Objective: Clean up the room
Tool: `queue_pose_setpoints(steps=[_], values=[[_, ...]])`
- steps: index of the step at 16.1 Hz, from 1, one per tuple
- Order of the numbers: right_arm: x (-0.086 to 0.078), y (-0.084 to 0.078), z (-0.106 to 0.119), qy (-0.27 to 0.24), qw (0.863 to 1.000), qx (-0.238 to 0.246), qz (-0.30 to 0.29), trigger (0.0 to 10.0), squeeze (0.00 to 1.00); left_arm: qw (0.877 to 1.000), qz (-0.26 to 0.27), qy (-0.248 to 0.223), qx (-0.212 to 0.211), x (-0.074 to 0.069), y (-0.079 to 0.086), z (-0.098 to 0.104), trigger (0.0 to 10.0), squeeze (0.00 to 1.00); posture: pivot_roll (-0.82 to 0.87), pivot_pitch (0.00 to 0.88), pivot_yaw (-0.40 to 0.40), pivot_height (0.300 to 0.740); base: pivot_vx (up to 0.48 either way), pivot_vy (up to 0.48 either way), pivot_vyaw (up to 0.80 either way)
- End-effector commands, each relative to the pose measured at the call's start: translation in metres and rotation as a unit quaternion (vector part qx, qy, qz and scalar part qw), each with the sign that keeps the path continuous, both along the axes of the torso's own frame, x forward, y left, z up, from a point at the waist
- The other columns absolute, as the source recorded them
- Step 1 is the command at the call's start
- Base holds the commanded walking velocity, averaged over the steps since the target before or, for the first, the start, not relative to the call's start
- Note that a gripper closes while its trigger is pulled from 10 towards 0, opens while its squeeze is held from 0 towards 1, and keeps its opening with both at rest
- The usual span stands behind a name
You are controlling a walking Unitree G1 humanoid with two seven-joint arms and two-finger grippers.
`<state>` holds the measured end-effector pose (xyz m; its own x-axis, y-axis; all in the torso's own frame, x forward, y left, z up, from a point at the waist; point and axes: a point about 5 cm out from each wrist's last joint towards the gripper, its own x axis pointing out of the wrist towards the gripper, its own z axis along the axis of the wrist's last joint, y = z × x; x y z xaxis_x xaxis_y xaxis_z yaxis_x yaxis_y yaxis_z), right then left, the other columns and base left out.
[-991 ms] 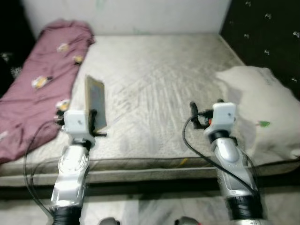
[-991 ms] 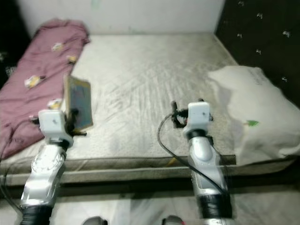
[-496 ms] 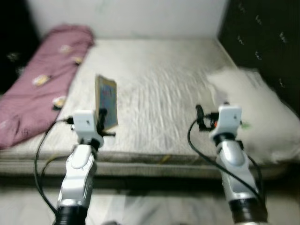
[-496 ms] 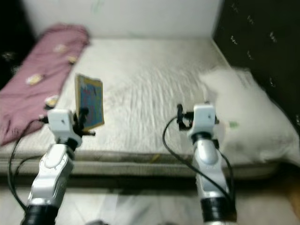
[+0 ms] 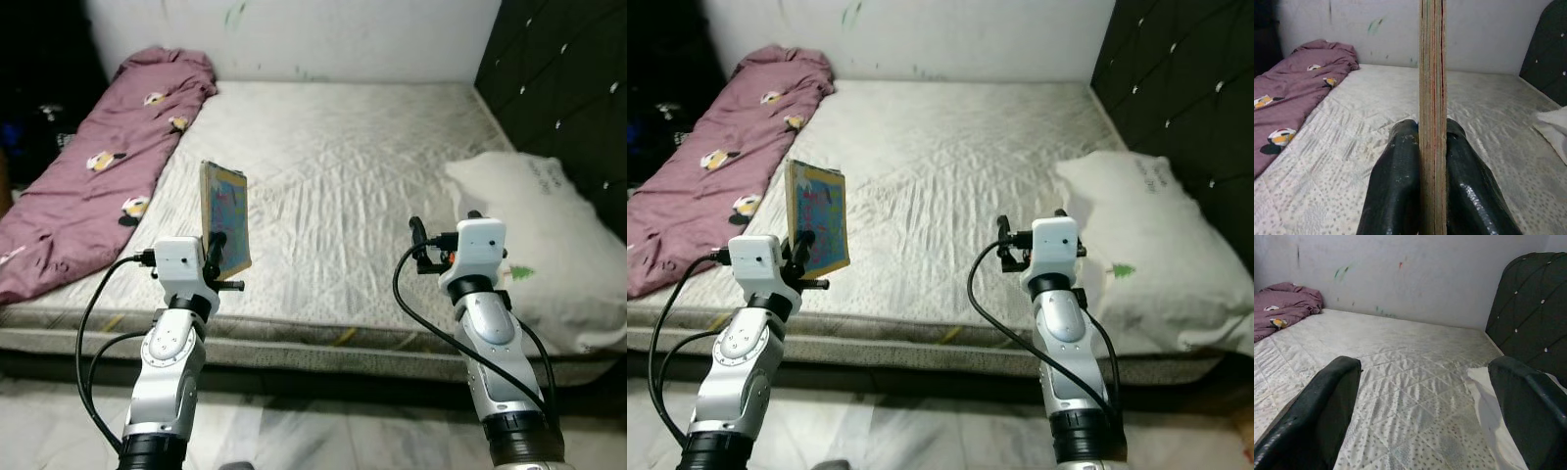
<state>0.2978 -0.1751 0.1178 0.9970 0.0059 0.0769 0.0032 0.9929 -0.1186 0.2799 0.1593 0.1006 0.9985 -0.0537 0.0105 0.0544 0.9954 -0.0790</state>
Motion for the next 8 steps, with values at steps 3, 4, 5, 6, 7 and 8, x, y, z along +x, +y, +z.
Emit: queue_pose_setpoints(steps=[3,4,5,6,7,8], values=[[0.0015,0.0,0.0025,-0.003,1.0,0.002,0.002,10.0,0.0,0.999,-0.002,-0.032,0.0,0.0031,0.0013,0.0131,10.0,0.0,-0.03,0.0,0.026,0.74,0.389,0.0,-0.73],[0.0012,-0.0001,0.0026,-0.003,1.0,0.001,0.001,10.0,0.0,1.0,0.001,-0.027,0.001,0.0032,0.0016,0.0118,10.0,0.0,-0.03,0.0,0.026,0.74,0.289,0.0,0.0],[0.0012,-0.0004,0.0026,-0.003,1.0,0.0,0.001,10.0,0.0,1.0,0.003,-0.026,0.001,0.0031,0.0019,0.0116,10.0,0.0,-0.03,0.0,0.027,0.74,0.251,0.0,0.0],[0.0011,-0.0005,0.0026,-0.003,1.0,0.0,0.001,10.0,0.0,1.0,0.006,-0.021,0.002,0.0031,0.002,0.0109,10.0,0.0,-0.03,0.0,0.027,0.74,0.0,0.0,0.0],[0.0011,-0.0009,0.0022,-0.002,1.0,-0.001,0.0,10.0,0.0,1.0,0.008,-0.021,0.003,0.0032,0.002,0.0108,10.0,0.0,-0.03,0.0,0.027,0.74,0.0,0.0,0.0],[0.0007,-0.0015,0.0016,-0.001,1.0,-0.001,-0.001,10.0,0.0,1.0,0.019,-0.01,0.004,0.0033,0.0036,0.008,10.0,0.0,-0.03,0.0,0.031,0.74,0.0,0.0,0.0]])
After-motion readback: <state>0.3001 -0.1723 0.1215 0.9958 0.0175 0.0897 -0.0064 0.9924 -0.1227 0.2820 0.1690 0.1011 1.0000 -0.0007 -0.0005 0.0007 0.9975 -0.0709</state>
